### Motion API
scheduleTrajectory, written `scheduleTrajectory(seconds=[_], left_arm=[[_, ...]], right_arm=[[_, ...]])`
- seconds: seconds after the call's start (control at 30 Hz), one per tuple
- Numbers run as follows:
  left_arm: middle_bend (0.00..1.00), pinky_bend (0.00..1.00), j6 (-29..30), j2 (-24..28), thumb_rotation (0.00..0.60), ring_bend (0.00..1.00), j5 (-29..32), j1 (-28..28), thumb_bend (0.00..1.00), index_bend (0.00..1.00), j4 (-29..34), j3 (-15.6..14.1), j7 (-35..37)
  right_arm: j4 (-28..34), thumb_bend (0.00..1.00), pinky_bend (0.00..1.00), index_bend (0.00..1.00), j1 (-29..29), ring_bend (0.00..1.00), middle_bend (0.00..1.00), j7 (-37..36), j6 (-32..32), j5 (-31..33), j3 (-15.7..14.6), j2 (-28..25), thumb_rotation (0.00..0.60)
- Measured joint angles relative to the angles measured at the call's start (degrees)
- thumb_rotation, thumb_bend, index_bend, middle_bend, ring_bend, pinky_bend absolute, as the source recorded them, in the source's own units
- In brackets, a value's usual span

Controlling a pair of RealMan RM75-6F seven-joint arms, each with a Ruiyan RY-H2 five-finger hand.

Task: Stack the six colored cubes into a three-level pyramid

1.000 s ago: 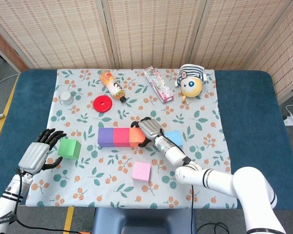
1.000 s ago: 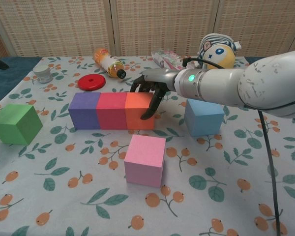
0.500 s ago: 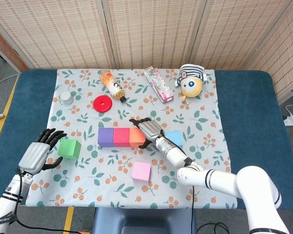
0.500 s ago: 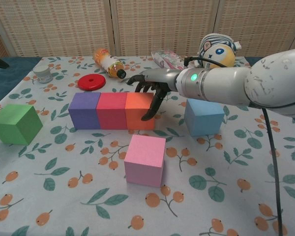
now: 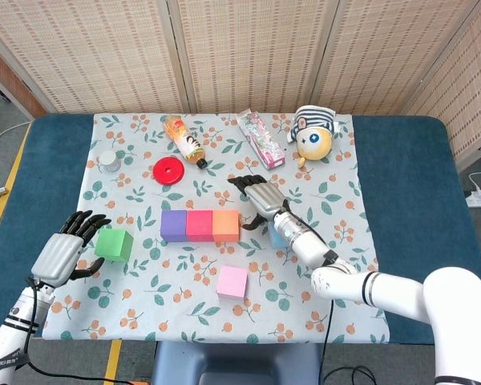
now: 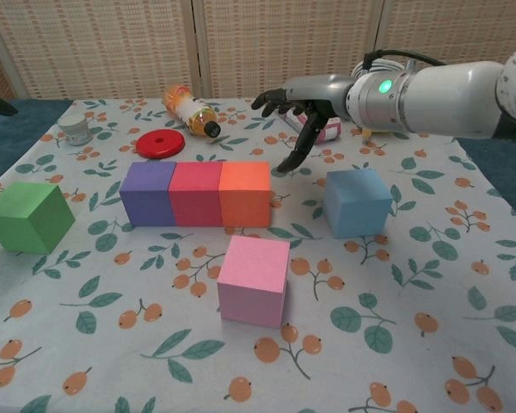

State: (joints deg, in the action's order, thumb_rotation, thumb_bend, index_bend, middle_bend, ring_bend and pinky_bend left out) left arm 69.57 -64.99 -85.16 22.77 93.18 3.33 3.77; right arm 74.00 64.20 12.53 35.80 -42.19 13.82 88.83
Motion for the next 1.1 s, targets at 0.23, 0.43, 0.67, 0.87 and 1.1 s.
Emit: scheduleTrajectory(seconds=[0.23, 0.43, 0.67, 0.87, 1.1], left_arm=[[0.11, 0.06, -0.45, 0.16, 0.6, 0.0, 0.5, 0.08, 0.36, 0.16, 0.33, 0.01, -0.34], [0.11, 0.06, -0.4, 0.17, 0.6, 0.0, 0.68, -0.12, 0.35, 0.16, -0.01, -0.08, 0.03], [0.11, 0.06, -0.41, -0.1, 0.6, 0.0, 0.52, -0.19, 0.35, 0.16, -0.7, -0.2, 0.76], [0.11, 0.06, -0.31, -0.22, 0.6, 0.0, 0.37, -0.27, 0.35, 0.16, -1.31, -0.26, 1.29], [0.11, 0.06, -1.31, -0.15, 0.6, 0.0, 0.38, 0.27, 0.35, 0.16, -2.06, -0.18, 1.97]], right_arm=[[-5.15, 0.08, 0.02, 0.0, 1.36, 0.0, 0.03, 1.14, -0.95, 1.87, -1.04, 3.08, 0.6], [-8.68, 0.09, 0.02, 0.0, 2.36, 0.0, 0.03, 0.99, -2.23, 1.92, -1.36, 6.35, 0.6], [-9.86, 0.08, 0.02, 0.0, 2.65, 0.0, 0.03, -0.16, -2.51, 0.75, -0.85, 8.19, 0.6], [-10.69, 0.08, 0.02, 0.0, 2.88, 0.0, 0.03, -0.55, -2.56, 0.0, -0.52, 9.21, 0.6], [-9.34, 0.09, 0.02, 0.0, 2.32, 0.0, 0.03, 0.16, -1.9, -0.21, -1.08, 7.83, 0.6]])
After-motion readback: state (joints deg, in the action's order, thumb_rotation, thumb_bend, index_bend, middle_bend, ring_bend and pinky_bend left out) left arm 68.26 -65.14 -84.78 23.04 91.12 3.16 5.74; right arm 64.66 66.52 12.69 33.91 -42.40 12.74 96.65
